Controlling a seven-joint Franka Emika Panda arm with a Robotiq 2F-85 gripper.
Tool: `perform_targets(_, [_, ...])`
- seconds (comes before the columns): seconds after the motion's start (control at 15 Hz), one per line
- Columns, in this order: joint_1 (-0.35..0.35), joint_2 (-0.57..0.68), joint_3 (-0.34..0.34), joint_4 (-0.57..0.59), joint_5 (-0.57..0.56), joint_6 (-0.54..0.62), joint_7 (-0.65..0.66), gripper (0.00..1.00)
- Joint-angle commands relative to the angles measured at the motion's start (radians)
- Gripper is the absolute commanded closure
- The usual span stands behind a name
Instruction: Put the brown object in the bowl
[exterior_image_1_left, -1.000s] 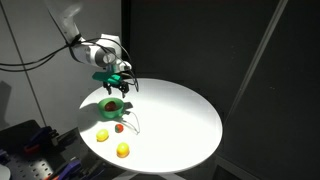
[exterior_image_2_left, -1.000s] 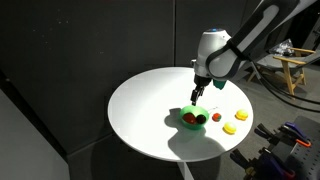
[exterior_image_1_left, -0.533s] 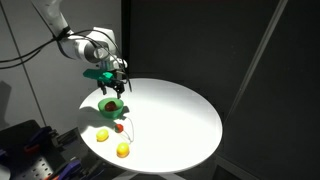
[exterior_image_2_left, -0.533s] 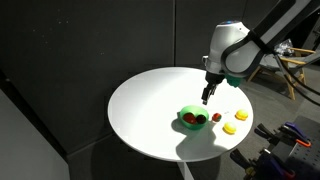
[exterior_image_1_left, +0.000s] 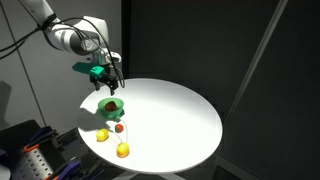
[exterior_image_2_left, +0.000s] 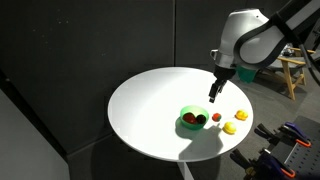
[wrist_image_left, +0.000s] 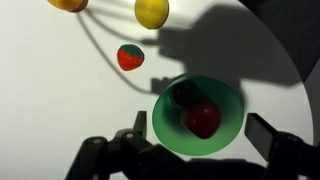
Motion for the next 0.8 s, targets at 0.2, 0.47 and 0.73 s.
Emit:
perform_targets(0.2, [-0.004, -0.162, -0.004, -0.089, 0.013, -0.001, -0.006, 0.0])
perform_targets(0.47, [0.003, -0.225, -0.009, -0.114, 0.023, -0.033, -0.014, 0.0])
perform_targets(0.73, [0.015, -0.278, -0.019, -0.124, 0.05, -0.111, -0.036, 0.0])
